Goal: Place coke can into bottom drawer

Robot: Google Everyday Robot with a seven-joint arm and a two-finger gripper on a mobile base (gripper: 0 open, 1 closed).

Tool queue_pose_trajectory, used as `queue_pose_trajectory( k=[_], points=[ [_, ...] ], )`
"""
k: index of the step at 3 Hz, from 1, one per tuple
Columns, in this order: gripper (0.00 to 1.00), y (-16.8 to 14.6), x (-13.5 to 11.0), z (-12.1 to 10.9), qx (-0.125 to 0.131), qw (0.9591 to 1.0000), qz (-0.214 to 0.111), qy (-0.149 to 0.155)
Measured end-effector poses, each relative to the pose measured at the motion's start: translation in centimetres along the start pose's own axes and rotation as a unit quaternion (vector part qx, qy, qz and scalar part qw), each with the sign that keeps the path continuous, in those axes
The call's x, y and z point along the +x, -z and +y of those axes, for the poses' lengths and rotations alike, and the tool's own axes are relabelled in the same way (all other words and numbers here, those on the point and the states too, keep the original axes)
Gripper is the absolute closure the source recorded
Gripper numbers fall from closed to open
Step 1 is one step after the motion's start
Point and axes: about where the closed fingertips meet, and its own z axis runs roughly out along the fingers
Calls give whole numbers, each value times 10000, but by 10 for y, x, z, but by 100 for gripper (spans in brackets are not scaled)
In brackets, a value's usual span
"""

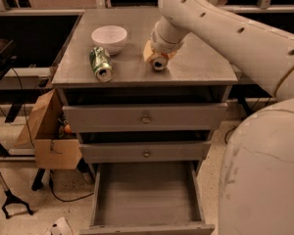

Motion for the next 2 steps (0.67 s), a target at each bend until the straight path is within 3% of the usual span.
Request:
queue_pose_trajectory(
  k=[1, 2],
  points=[
    [100, 28, 7, -19, 85, 9997, -210, -27],
    [100, 80, 21, -27, -166, 9978, -629, 149]
  ],
)
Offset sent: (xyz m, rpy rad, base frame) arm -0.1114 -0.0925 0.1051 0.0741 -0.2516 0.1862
